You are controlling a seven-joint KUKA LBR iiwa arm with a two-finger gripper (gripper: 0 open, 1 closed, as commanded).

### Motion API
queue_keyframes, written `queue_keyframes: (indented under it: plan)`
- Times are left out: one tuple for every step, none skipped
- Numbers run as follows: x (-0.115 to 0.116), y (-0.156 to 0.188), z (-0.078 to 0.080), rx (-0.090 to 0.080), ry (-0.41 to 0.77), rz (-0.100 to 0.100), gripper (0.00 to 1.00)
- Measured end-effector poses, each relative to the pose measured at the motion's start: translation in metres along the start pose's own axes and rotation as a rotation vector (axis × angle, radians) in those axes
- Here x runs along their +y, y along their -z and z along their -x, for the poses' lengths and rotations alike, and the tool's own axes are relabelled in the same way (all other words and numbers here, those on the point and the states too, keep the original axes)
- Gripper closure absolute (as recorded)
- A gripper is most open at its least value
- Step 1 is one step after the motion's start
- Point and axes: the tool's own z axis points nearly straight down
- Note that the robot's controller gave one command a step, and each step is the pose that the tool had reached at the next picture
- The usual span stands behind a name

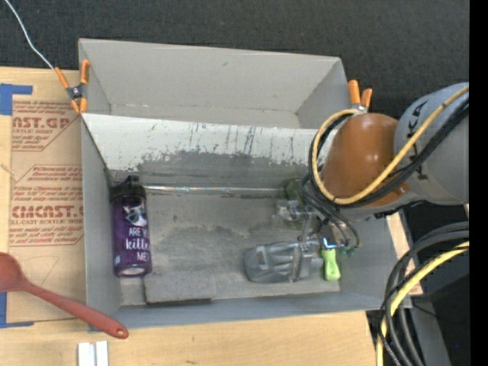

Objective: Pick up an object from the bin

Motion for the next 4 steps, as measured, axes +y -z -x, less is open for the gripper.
queue_keyframes:
  plan:
    - [-0.012,-0.056,-0.014,0.0,0.128,0.001,0.0]
    - [0.021,-0.056,-0.017,-0.001,-0.199,0.001,0.0]
    - [-0.011,-0.057,-0.013,-0.003,0.129,0.002,1.0]
    - [-0.011,-0.057,-0.013,-0.003,0.128,0.002,1.0]
